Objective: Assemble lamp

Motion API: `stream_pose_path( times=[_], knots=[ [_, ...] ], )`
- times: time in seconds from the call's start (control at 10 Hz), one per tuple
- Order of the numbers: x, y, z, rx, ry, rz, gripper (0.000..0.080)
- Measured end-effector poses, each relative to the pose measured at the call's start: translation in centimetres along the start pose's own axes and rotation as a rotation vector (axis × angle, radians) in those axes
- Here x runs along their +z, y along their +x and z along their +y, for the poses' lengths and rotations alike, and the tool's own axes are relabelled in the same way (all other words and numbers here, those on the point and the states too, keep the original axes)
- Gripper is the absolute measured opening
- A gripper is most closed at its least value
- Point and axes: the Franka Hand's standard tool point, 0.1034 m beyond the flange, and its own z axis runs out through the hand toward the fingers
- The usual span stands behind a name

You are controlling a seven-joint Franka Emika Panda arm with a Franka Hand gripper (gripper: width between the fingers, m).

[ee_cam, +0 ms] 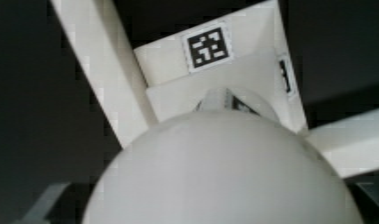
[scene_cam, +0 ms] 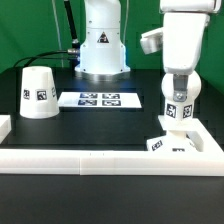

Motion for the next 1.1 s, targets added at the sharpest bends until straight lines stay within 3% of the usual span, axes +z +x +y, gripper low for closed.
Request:
stream_pose_path(
  times=[1.1],
  knots=[
    [-0.12, -0.16, 0.47, 0.933, -0.009, 0.007, 0.0577]
  ],
)
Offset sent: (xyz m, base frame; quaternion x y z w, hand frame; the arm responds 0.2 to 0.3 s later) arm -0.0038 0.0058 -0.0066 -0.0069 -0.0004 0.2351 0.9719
